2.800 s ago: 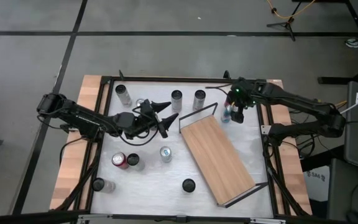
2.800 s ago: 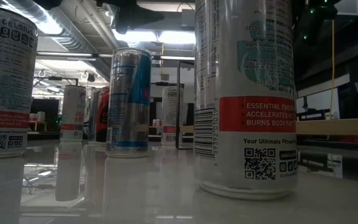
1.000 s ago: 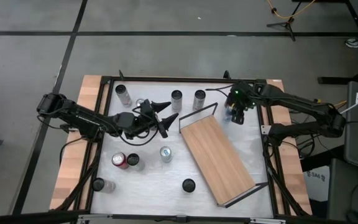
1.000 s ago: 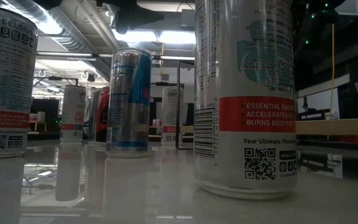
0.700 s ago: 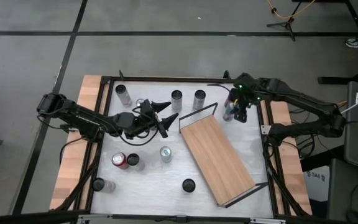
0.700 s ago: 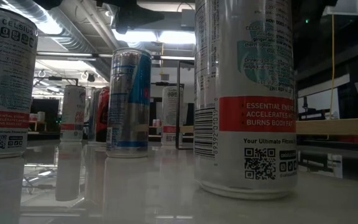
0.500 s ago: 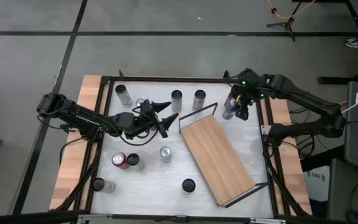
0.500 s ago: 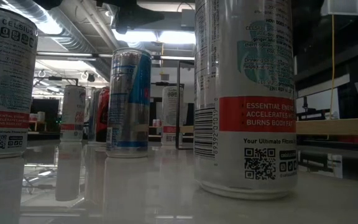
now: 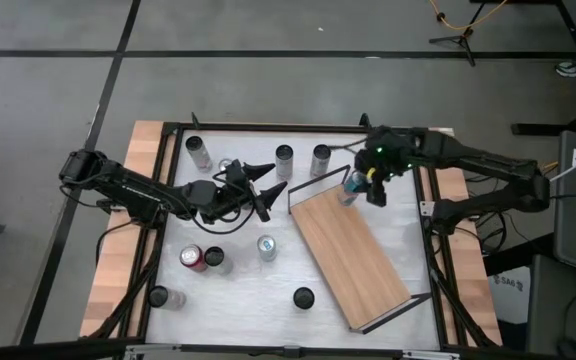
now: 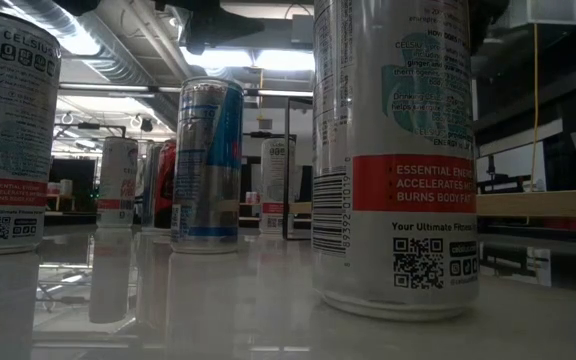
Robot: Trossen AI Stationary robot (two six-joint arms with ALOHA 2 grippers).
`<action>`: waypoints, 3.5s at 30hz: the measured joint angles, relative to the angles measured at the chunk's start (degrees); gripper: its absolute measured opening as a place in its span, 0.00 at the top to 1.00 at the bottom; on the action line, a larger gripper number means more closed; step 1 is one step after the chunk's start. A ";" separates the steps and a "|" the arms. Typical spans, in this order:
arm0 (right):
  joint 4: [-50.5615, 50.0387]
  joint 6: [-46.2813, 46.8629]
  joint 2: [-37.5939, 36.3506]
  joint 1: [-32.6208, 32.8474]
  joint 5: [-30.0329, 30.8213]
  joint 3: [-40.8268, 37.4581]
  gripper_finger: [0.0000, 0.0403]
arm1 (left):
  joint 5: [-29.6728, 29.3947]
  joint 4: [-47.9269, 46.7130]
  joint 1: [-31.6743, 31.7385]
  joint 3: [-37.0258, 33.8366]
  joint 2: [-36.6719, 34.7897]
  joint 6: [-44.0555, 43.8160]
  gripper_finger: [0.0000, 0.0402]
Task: Place canned beverage on shelf
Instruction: Put the blue soda can on the shelf, then put the blue soda can on the shelf aligned with the other blue soda can
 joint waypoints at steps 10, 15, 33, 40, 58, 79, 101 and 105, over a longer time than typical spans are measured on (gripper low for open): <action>1.30 -0.05 8.65 1.52 5.10 0.00 0.42 | 0.00 0.00 0.00 0.00 0.00 0.00 0.20; 2.26 -0.06 11.41 1.52 6.33 0.04 0.42 | 0.00 0.01 0.00 0.00 -0.02 0.01 0.20; 4.21 -0.08 11.88 1.52 7.36 0.00 0.42 | 0.00 0.00 0.00 0.00 -0.02 0.02 0.20; 4.19 -0.09 11.88 1.52 7.34 0.00 0.42 | 0.02 0.00 0.00 0.00 -0.02 0.00 0.20; 4.01 -0.07 11.85 1.55 6.91 -0.11 0.23 | 0.02 0.00 0.00 0.00 -0.02 0.02 0.20; -3.59 0.37 11.70 1.52 6.92 6.34 0.17 | 2.86 -9.25 -0.17 7.34 -0.04 1.79 0.20; -16.39 0.41 11.68 1.55 5.18 21.35 0.17 | 15.87 -69.51 -8.28 30.25 -0.02 -17.99 0.20; -16.38 0.43 11.68 1.55 1.33 21.38 0.17 | 16.11 -74.30 -10.88 30.25 0.00 -17.99 0.20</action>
